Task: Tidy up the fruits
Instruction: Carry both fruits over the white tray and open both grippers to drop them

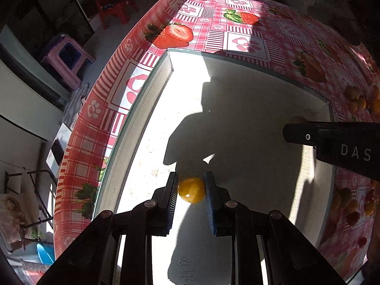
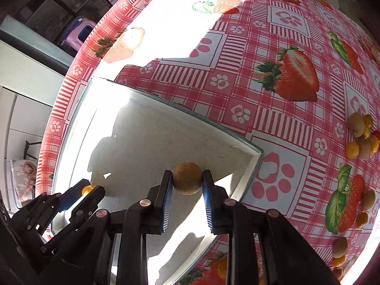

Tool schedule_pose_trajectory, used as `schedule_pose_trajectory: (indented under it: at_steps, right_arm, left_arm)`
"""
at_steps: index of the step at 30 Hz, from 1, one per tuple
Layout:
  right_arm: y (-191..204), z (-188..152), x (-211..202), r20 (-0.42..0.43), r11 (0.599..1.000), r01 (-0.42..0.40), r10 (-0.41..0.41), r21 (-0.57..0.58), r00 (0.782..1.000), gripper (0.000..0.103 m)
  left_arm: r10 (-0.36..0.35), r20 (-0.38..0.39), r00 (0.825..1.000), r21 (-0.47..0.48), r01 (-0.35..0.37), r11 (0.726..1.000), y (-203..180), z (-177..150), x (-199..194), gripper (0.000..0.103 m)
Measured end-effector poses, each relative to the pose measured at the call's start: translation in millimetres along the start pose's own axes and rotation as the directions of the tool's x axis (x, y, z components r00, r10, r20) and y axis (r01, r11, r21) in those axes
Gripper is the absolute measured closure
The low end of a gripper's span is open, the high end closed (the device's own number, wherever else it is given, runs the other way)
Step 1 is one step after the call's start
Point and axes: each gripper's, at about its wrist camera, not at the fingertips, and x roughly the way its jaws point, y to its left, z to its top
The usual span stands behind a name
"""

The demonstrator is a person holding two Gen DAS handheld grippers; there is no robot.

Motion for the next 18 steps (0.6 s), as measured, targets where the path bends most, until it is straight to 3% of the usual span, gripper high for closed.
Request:
schedule_pose_trajectory:
  at_steps: [1,2,3,12,18]
  right_arm:
    - [1,0,0,0.001,1.000,0.005,-0.005,-0.006,1.000,0.075]
    - [2,1,1,0.001,1.000,0.004,-0.004,-0.009,1.000,0.074]
    - [2,1,1,-0.001,1.000,-0.008,0.008,-0.008,1.000,0.070]
    - [2,2,-27,0.071,0.997,-0.072,0.071,0.015,0.995,0.024]
    - [-24,-15,-58,0.126,0.995,-0.066,0.056,0.074,0.990,0.023]
  left_arm:
    - [0.008,0.001,1.000,0.001,-0.008,1.000,0,0,0,0.054]
    - [0.021,0.007,1.000,0.000,-0.021,1.000,1,0,-1,0.023]
    - [0.036,0.031,0.999,-0.006,-0.036,0.999,3,-1,-5,0.018]
    - [0.033,0.003,0.999,0.032,-0.033,0.999,-1,-6,-8,0.018]
    - [0.019,0.020,1.000,0.098,-0.021,0.995,-25,-6,-23,0.018]
